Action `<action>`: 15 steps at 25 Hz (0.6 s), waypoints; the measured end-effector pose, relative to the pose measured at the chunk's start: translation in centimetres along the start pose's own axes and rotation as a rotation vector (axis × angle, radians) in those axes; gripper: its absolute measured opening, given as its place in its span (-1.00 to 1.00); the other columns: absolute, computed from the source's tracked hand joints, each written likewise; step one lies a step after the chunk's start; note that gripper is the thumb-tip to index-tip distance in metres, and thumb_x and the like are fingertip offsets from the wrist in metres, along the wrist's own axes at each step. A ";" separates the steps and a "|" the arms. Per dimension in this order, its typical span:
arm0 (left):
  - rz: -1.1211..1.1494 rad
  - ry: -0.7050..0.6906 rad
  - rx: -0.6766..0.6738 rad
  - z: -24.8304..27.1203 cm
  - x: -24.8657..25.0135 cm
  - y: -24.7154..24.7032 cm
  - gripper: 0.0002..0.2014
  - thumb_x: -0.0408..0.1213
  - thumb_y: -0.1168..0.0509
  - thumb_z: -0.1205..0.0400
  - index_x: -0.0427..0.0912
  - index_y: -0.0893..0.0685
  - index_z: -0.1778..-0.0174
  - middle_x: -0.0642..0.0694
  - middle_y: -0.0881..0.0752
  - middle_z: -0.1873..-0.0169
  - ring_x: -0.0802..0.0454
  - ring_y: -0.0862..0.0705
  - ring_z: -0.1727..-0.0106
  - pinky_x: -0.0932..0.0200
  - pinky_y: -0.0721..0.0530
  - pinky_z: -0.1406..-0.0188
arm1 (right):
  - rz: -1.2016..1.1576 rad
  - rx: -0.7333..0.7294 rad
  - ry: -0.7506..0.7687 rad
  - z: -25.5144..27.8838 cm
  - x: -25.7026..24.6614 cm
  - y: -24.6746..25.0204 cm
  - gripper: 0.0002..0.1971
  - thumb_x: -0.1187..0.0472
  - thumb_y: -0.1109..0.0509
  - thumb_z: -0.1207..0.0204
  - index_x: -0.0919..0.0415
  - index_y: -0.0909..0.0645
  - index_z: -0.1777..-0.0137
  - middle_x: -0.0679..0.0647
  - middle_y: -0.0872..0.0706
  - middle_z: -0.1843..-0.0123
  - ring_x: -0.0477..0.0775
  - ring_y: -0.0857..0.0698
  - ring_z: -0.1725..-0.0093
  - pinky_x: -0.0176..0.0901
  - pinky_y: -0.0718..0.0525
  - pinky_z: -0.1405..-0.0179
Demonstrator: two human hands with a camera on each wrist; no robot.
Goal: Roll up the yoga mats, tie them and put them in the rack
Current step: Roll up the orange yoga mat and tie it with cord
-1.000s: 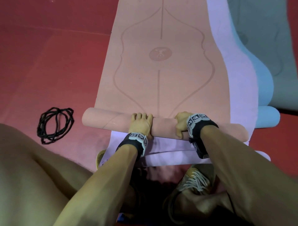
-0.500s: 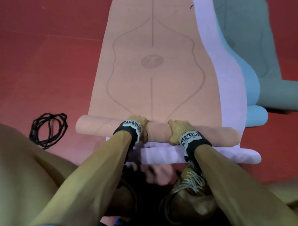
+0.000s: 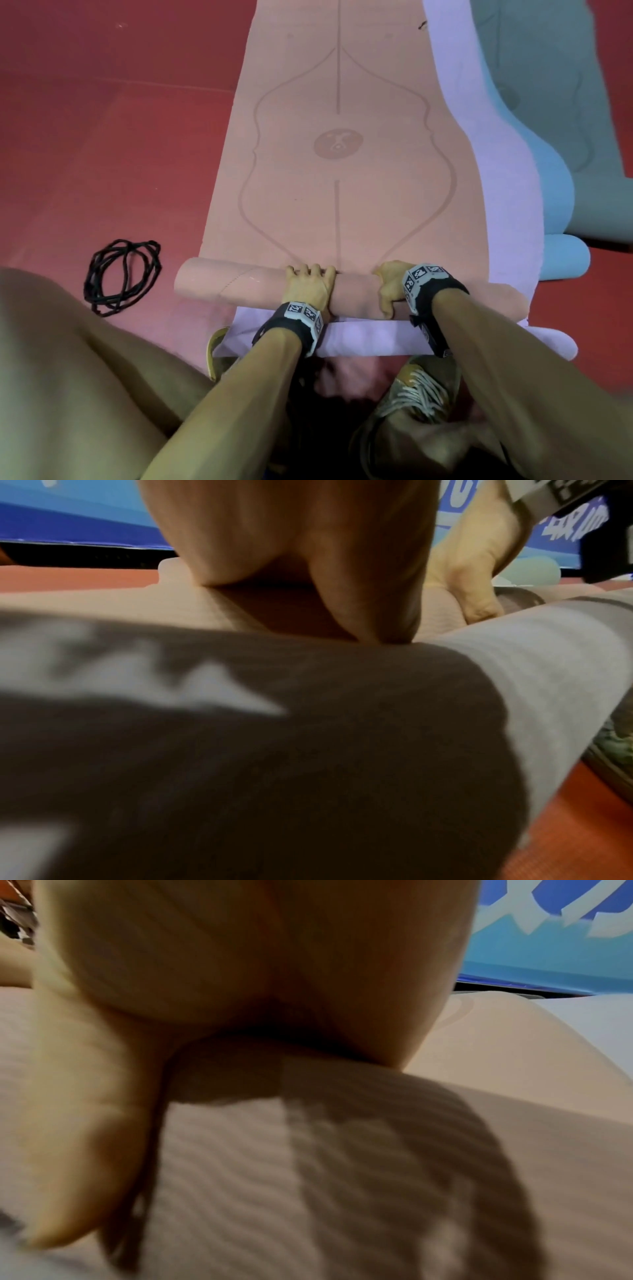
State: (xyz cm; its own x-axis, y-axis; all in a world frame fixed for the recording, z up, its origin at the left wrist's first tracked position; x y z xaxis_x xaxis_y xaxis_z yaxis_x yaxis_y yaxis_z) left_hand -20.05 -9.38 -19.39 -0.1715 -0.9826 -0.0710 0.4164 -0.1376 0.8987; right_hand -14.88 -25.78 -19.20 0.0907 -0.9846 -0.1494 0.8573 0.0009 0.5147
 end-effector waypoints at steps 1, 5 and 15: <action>0.000 -0.011 -0.023 -0.2 -0.2 0.2 -0.16 0.20 -0.50 -0.34 -0.05 -0.33 -0.45 -0.18 -0.59 -0.28 -0.25 -0.57 -0.30 -0.27 -0.37 -0.33 | 0.003 0.028 0.006 0.2 0.0 -0.3 0.01 0.20 -0.68 0.05 0.07 -0.48 -0.55 0.08 -0.66 -0.23 0.22 -0.70 -0.18 0.05 -0.75 -0.12; 0.038 -0.038 -0.152 -1.6 -1.0 1.5 -0.12 0.24 -0.54 -0.26 0.12 -0.38 -0.48 -0.08 -0.67 -0.23 -0.16 -0.65 -0.26 -0.14 -0.47 -0.23 | 0.177 0.263 0.086 1.9 -0.2 -1.2 -0.14 0.02 -0.57 -0.22 0.02 -0.34 -0.56 0.10 -0.65 -0.32 0.22 -0.60 -0.29 0.05 -0.55 -0.29; 0.078 0.014 -0.191 -0.5 -3.3 1.6 -0.07 0.24 -0.56 -0.23 0.12 -0.33 -0.49 -0.09 -0.54 -0.34 -0.23 -0.48 -0.41 -0.44 -0.23 -0.48 | 0.202 0.318 0.033 2.0 0.4 -0.4 -0.22 0.06 -0.58 -0.24 0.00 -0.41 -0.51 0.13 -0.66 -0.26 0.23 -0.65 -0.26 0.01 -0.46 -0.25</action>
State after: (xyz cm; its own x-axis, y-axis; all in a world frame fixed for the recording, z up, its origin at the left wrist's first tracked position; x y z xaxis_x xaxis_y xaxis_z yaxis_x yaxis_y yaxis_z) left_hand -18.37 -6.41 -17.97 -0.1202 -0.9927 -0.0119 0.5902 -0.0811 0.8032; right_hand -16.13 -26.53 -17.79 0.2622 -0.9641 -0.0423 0.6208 0.1350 0.7723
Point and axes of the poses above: each hand's wrist, its own z-axis away from the middle knuckle, its own y-axis out of the back of the hand, x = y × z, the point moved 6 cm from there along -z, towards the middle knuckle
